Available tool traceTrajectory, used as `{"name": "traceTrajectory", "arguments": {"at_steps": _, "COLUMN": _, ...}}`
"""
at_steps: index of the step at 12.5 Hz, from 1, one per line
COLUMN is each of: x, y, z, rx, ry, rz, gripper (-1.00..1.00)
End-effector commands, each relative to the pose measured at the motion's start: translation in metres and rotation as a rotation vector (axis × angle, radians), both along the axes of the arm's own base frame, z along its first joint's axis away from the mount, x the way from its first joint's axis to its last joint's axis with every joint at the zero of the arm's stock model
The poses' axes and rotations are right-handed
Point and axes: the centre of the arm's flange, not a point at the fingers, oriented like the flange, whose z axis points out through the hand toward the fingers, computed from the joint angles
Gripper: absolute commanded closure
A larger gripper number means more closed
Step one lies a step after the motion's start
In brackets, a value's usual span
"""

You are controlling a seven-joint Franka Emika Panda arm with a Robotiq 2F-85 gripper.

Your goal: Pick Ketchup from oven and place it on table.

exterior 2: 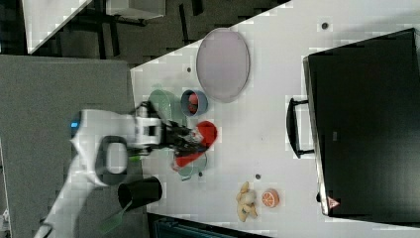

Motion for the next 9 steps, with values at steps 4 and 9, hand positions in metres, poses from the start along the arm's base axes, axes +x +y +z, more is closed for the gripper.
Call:
{"name": "traceTrajectory", "arguments": {"at_steps": 4, "x": 0.005, "y": -0.044, "z": -0.097, "rx": -0.033, "ry": -0.085, "rz": -0.167, "gripper": -0.29}}
{"name": "traceTrajectory", "arguments": {"at_steps": 9, "x": 0.005, "y": -0.05, "z": -0.129, "rx": -0.045, "ry": -0.103, "rz": -0.174, "gripper": -0.97}}
